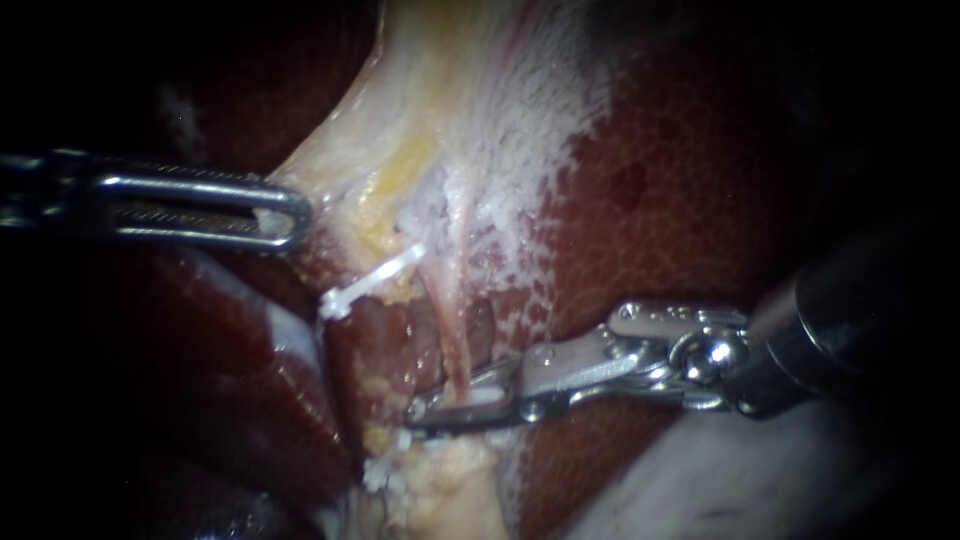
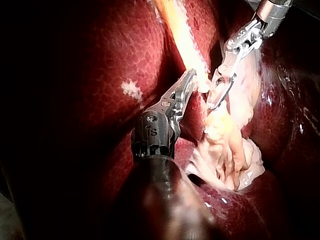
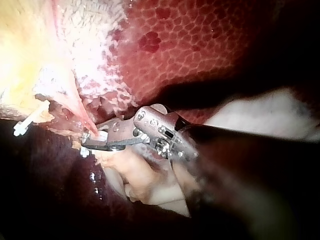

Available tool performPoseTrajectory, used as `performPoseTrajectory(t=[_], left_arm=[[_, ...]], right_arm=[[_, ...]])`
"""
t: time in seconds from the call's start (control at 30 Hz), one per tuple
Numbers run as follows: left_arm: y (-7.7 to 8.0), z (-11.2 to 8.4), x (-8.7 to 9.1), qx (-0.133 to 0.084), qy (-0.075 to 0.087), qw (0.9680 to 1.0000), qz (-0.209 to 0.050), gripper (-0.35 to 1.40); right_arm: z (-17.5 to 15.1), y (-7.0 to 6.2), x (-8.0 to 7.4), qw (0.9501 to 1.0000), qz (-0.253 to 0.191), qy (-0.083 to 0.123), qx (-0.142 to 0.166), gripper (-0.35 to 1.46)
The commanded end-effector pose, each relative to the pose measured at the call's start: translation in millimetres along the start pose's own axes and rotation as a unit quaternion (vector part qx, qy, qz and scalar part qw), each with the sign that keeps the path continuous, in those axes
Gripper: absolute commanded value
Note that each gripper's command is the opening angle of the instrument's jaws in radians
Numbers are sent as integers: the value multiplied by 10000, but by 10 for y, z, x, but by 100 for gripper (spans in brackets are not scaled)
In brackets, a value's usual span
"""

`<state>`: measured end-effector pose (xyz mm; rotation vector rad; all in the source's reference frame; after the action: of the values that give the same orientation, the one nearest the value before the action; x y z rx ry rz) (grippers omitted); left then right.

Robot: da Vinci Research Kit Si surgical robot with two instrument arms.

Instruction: Going back second clip right tube

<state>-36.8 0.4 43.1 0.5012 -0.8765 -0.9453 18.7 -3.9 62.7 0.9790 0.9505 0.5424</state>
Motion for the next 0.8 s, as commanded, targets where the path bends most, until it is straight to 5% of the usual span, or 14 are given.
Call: performPoseTrajectory(t=[0.03, 0.23, 0.43, 0.8], left_arm=[[0, 0, 0, 0, 0, 10000, 0, -35], [0, 0, 0, 1, 0, 10000, 0, -35], [0, 0, 0, 1, 0, 10000, 0, -35], [1, -1, 1, 2, 0, 10000, 2, -35]], right_arm=[[0, 0, 0, 10000, -2, -1, 0, -35], [0, 0, 0, 10000, -4, -3, 2, -35], [0, 0, 1, 9992, -327, 216, -15, 28], [-2, -9, 1, 9986, -341, 365, -198, 58]])
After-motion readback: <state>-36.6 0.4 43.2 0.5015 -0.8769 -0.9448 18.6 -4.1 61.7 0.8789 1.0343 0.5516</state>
